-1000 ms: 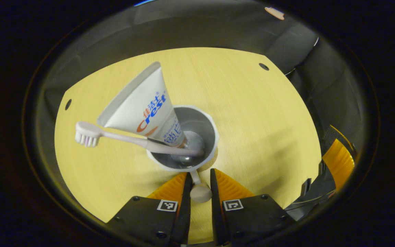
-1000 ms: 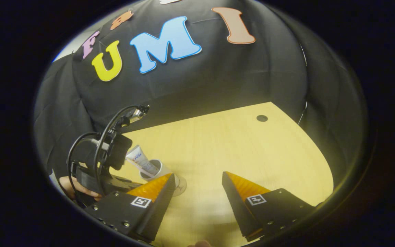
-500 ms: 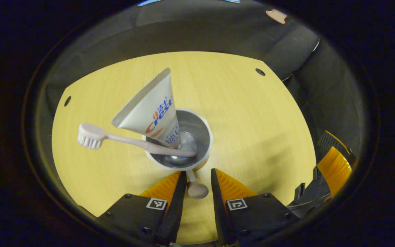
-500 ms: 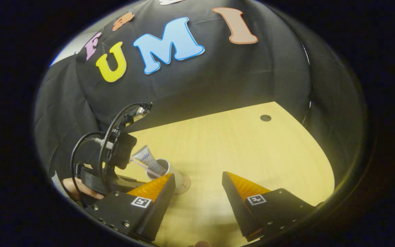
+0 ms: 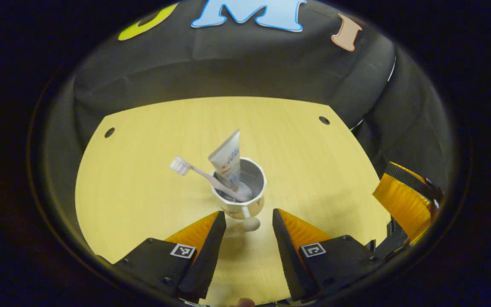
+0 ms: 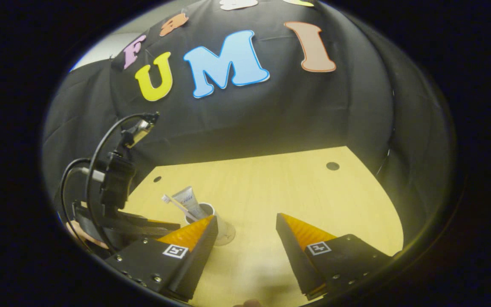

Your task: Put the toothbrush and toothpaste on the desktop into the cup, then pick up the cup and place it on the coaster on the desktop.

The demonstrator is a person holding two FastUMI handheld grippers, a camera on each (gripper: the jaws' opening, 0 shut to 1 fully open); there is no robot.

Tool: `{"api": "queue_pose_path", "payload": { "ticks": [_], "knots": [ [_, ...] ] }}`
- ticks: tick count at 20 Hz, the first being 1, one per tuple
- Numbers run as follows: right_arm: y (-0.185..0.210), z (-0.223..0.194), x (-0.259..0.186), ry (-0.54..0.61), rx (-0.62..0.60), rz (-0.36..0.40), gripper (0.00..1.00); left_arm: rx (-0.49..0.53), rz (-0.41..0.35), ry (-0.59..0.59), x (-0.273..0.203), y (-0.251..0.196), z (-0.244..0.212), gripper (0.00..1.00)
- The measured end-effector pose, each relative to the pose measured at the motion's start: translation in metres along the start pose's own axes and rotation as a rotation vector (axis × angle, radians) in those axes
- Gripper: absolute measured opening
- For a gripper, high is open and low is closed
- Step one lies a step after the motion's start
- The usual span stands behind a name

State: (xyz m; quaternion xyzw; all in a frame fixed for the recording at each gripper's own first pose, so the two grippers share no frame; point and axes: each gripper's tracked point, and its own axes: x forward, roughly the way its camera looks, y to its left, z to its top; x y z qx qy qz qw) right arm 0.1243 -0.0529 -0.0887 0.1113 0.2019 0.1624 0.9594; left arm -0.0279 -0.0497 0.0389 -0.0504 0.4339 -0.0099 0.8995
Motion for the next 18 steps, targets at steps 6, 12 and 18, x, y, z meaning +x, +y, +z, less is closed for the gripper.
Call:
{"api": "queue_pose_path", "payload": {
  "ticks": [6, 12, 18],
  "knots": [
    [0.008, 0.028, -0.016, -0.118, -0.087, -0.077, 0.86, -0.056, 0.032, -0.336, -0.067, 0.034, 0.042, 0.83],
    [0.044, 0.048, -0.04, -0.238, -0.195, -0.088, 0.86, -0.042, 0.04, -0.593, -0.113, 0.045, 0.067, 1.0],
    [0.068, 0.066, -0.059, -0.323, -0.092, -0.102, 0.86, 0.001, 0.035, -0.734, -0.156, 0.046, 0.062, 0.95]
  ]
}}
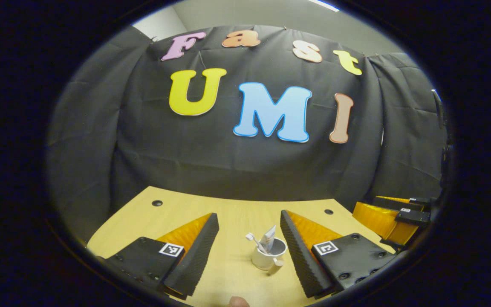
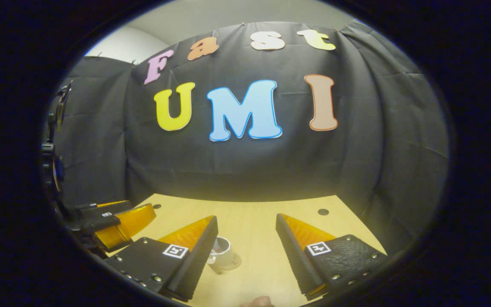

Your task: Put the toothbrush and toothpaste on the desktop into the cup, then pick up the cup and place it on the coaster on the desktop.

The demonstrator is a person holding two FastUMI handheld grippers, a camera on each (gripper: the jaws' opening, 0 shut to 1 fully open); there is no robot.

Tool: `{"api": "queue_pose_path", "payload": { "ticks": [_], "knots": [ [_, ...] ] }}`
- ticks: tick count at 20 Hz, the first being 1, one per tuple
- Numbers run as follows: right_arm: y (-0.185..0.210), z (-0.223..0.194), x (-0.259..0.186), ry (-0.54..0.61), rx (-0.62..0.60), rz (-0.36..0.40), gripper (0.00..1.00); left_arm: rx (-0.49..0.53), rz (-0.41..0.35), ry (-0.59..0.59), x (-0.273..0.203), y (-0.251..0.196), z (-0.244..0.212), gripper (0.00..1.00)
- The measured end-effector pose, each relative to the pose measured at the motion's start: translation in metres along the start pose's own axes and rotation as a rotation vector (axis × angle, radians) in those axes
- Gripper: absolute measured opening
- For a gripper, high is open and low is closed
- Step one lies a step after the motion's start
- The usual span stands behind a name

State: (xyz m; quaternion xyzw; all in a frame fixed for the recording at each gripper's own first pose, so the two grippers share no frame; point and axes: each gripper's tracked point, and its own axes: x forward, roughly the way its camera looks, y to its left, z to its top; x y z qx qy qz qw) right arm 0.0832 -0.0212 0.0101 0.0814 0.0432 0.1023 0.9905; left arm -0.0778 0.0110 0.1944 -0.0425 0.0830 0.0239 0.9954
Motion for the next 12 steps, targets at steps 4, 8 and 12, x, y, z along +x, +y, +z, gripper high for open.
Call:
{"api": "queue_pose_path", "payload": {
  "ticks": [4, 8, 12],
  "knots": [
    [-0.005, 0.01, -0.009, -0.036, -0.021, -0.049, 0.85, 0.012, -0.018, -0.036, -0.014, 0.01, 0.009, 0.95],
    [0.0, 0.016, -0.011, -0.069, -0.066, -0.078, 0.85, 0.033, -0.018, -0.039, -0.016, 0.026, 0.009, 1.0],
    [0.016, 0.024, -0.015, -0.096, -0.121, -0.086, 0.86, 0.056, -0.003, -0.067, -0.019, 0.043, 0.022, 1.0]
  ]
}}
